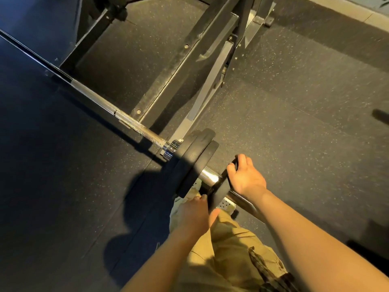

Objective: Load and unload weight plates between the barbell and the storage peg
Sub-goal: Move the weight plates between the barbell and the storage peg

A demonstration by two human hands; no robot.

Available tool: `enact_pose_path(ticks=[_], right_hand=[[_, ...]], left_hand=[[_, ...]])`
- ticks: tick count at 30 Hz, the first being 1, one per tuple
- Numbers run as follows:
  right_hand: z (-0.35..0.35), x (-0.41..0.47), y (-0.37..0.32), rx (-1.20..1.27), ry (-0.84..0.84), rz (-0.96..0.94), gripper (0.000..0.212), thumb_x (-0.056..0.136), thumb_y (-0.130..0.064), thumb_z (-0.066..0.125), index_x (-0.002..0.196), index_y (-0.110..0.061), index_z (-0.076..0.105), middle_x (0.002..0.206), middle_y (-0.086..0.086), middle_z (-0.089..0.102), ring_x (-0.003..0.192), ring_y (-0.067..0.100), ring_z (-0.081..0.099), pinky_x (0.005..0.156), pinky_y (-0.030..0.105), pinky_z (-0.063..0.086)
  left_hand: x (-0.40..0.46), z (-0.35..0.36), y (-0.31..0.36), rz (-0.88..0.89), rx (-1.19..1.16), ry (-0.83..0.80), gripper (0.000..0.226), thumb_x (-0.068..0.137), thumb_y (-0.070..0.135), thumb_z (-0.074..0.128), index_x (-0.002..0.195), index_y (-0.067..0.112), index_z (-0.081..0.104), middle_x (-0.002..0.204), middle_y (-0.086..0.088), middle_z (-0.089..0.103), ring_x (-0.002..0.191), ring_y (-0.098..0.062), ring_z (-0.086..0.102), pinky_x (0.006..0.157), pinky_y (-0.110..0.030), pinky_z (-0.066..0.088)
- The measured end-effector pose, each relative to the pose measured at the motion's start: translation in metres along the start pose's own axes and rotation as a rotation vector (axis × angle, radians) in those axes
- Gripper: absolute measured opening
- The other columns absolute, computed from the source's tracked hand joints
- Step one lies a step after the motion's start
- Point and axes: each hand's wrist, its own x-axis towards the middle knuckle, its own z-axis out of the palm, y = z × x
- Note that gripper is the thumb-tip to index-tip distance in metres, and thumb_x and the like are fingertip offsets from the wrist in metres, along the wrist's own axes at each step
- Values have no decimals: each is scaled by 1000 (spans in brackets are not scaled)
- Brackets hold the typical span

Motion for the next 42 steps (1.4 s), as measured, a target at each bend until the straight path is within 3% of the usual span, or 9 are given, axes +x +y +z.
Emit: enact_pose_path(ticks=[9, 16, 22, 27, 30, 32, 36, 39, 42], right_hand=[[-14, 33, 14, 165, -193, 103, 43, 100, -38, 27, 136, -15, 35, 131, 15, 49, 111, 33, 49, 93, 43, 41], [-5, -2, 16, 91, -2, -3, 44, 100, -42, 29, 141, -26, 34, 145, 2, 41, 122, 28, 48, 96, 43, 39], [-3, -5, 18, 71, 26, -5, 47, 98, -46, 30, 141, -28, 33, 147, 2, 37, 121, 29, 50, 95, 43, 43], [-2, 3, 12, 120, 24, 59, 45, 96, -43, 33, 137, -24, 36, 142, 5, 40, 116, 30, 51, 92, 43, 42], [-4, 7, 11, 123, 16, 74, 46, 96, -42, 34, 139, -24, 35, 143, 6, 39, 120, 31, 49, 96, 45, 42], [-3, 6, 10, 140, 22, 92, 46, 97, -43, 33, 139, -25, 35, 143, 7, 39, 121, 31, 48, 96, 45, 41], [1, -4, 6, 133, 71, 99, 41, 99, -41, 31, 136, -24, 38, 141, 6, 42, 118, 30, 50, 91, 43, 43], [4, -20, 2, 40, 146, 60, 34, 100, -38, 32, 128, -20, 41, 134, 4, 46, 108, 28, 54, 81, 38, 44], [10, -37, 1, -26, 208, 39, 36, 99, -38, 36, 130, -20, 39, 141, 2, 41, 108, 29, 56, 85, 41, 47]], left_hand=[[12, -14, 29, -13, -28, -10, 25, 101, 31, 44, 111, 14, 59, 94, -2, 66, 85, -17, 66, 68, -25, 47], [-5, -1, 16, -45, -298, -77, 37, 96, 37, 52, 126, 15, 52, 112, 1, 63, 102, -13, 62, 86, -26, 52], [-14, 5, -16, -259, -706, -217, 58, 85, 34, 70, 136, 16, 49, 128, 0, 60, 116, -13, 56, 98, -28, 46], [-13, 8, -9, -292, -692, -245, 68, 78, 48, 70, 138, 25, 47, 127, 4, 61, 117, -14, 57, 101, -42, 47], [-10, 18, -2, -293, -572, -205, 79, 68, 65, 62, 137, 28, 45, 121, 5, 63, 110, -16, 60, 90, -40, 54], [-9, 14, 3, -240, -429, -140, 71, 76, 69, 57, 131, 25, 48, 115, 3, 65, 105, -17, 63, 84, -35, 55], [5, 2, 8, -78, -235, -121, 53, 89, 59, 52, 124, 19, 51, 110, -2, 66, 103, -18, 64, 76, -25, 49], [13, 1, 7, -17, -185, -146, 41, 90, 46, 58, 120, 19, 49, 109, -3, 64, 102, -20, 63, 80, -29, 52], [14, 5, 4, -8, -149, -211, 50, 91, 43, 58, 131, 18, 44, 121, -5, 59, 111, -25, 59, 84, -34, 48]])
